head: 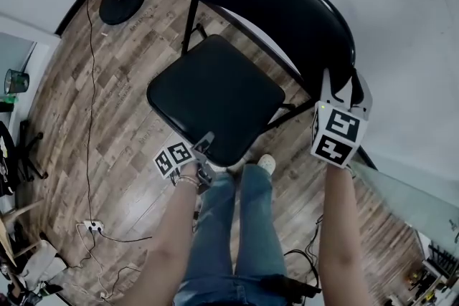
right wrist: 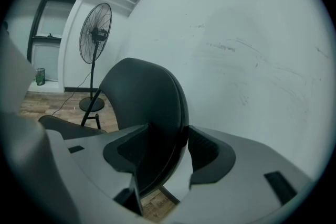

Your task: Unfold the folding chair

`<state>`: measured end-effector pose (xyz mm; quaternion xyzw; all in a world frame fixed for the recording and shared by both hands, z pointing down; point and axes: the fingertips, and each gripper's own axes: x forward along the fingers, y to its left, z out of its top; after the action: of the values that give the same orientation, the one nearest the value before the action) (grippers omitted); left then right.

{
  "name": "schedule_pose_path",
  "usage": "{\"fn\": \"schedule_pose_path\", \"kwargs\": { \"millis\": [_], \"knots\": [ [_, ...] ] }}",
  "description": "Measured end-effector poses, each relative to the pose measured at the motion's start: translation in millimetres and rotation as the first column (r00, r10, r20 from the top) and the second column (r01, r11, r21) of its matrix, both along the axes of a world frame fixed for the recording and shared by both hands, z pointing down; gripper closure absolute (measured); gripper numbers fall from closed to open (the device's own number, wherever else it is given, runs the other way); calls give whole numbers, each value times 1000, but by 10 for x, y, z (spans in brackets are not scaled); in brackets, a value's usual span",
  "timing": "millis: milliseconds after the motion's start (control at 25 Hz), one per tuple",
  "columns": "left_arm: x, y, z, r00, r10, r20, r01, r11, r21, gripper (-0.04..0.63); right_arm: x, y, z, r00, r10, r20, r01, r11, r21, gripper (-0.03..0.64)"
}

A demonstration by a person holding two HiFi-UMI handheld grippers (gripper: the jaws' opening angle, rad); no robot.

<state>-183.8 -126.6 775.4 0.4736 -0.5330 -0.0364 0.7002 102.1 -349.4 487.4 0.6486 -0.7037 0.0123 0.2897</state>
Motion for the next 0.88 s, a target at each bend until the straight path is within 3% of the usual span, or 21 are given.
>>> {"fn": "schedule_pose_path", "kwargs": {
  "millis": [880],
  "knots": [
    [-309, 433, 795, 998, -15, -54, 17, 999, 33, 235, -111, 184, 424, 999, 0, -35, 3, 997, 74, 397]
  ]
}}
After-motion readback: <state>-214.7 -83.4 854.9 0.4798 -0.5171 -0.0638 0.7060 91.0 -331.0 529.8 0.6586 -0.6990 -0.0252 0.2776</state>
